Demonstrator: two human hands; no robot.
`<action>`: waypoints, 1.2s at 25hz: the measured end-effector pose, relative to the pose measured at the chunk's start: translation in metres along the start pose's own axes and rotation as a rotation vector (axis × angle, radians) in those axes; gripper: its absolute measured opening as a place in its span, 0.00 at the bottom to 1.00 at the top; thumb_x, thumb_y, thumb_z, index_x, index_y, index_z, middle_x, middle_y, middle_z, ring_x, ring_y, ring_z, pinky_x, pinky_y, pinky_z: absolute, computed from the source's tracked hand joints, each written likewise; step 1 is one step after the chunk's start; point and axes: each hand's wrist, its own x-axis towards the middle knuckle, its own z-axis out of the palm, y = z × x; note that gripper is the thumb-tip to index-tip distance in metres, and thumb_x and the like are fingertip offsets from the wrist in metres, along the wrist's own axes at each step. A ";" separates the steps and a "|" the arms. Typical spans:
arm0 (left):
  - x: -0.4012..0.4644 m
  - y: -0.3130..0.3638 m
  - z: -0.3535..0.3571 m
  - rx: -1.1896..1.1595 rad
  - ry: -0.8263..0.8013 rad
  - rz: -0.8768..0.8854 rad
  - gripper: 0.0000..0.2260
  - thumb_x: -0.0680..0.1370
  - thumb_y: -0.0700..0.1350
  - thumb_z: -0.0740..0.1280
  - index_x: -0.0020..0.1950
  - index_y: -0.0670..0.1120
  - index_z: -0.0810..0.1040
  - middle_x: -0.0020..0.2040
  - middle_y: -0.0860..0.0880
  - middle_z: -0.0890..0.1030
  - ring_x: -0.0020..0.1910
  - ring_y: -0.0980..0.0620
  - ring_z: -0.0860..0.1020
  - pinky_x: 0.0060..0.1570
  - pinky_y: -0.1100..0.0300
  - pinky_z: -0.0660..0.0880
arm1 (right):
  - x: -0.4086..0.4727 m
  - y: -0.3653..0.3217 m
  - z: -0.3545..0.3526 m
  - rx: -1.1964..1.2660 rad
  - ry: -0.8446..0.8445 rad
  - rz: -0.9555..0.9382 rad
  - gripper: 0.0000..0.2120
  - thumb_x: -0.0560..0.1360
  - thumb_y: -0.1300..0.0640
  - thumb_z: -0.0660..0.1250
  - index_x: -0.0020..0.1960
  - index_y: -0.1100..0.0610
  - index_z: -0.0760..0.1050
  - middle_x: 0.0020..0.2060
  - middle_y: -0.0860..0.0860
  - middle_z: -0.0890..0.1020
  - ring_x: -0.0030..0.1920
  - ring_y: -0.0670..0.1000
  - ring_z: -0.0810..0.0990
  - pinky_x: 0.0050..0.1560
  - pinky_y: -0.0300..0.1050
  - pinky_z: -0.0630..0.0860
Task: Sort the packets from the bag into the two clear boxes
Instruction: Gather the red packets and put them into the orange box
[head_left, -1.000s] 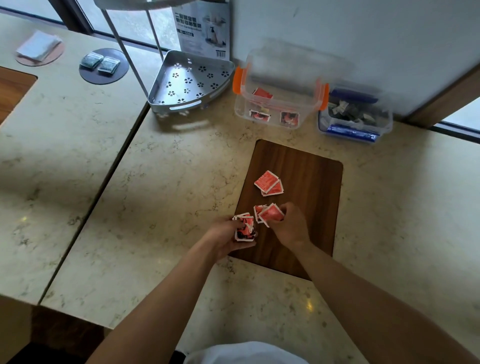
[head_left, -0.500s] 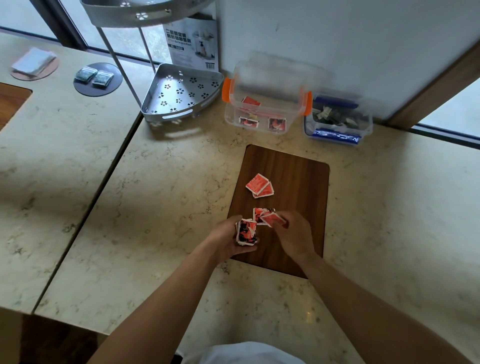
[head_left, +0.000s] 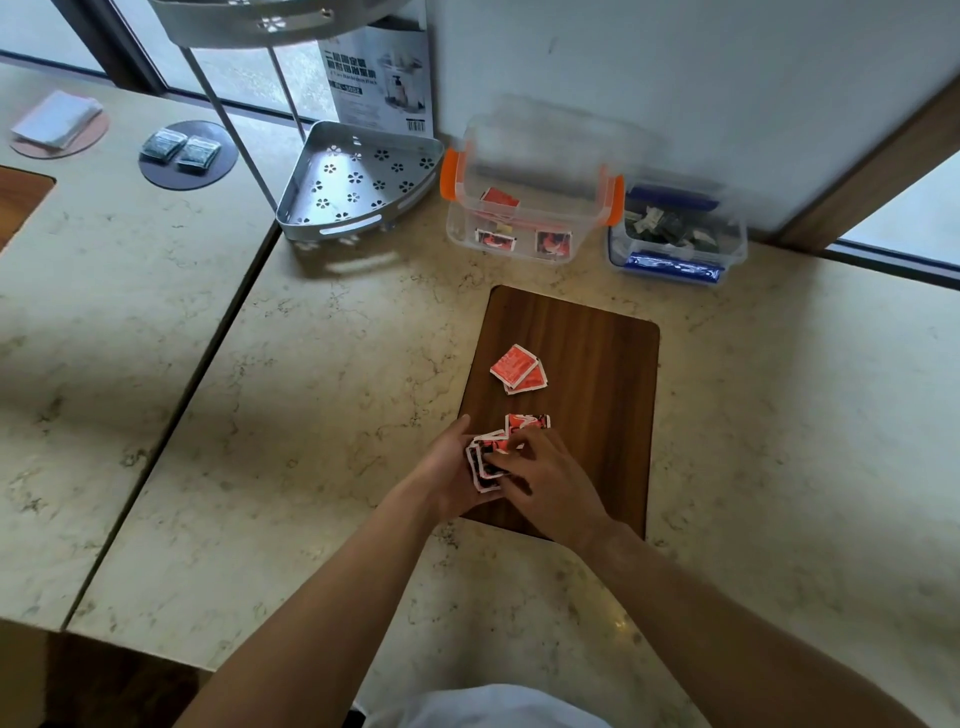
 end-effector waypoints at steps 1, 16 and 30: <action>0.000 0.000 0.000 0.000 0.000 -0.001 0.27 0.84 0.59 0.50 0.56 0.41 0.80 0.43 0.42 0.87 0.49 0.44 0.82 0.52 0.49 0.76 | 0.000 -0.002 -0.001 -0.002 -0.020 -0.028 0.17 0.76 0.50 0.66 0.64 0.51 0.80 0.59 0.51 0.77 0.61 0.52 0.72 0.61 0.46 0.75; 0.012 0.006 -0.008 -0.033 0.096 0.038 0.22 0.84 0.57 0.54 0.68 0.43 0.72 0.60 0.36 0.81 0.60 0.38 0.80 0.58 0.41 0.77 | 0.032 0.046 -0.002 0.058 -0.111 0.409 0.23 0.76 0.51 0.71 0.69 0.50 0.72 0.61 0.53 0.75 0.60 0.52 0.75 0.58 0.44 0.76; 0.021 0.025 0.010 -0.082 0.063 0.128 0.22 0.83 0.58 0.55 0.61 0.44 0.77 0.56 0.39 0.82 0.52 0.40 0.81 0.52 0.43 0.79 | 0.054 0.003 -0.017 0.490 -0.079 0.450 0.12 0.77 0.47 0.69 0.55 0.53 0.81 0.42 0.44 0.82 0.37 0.42 0.80 0.37 0.33 0.74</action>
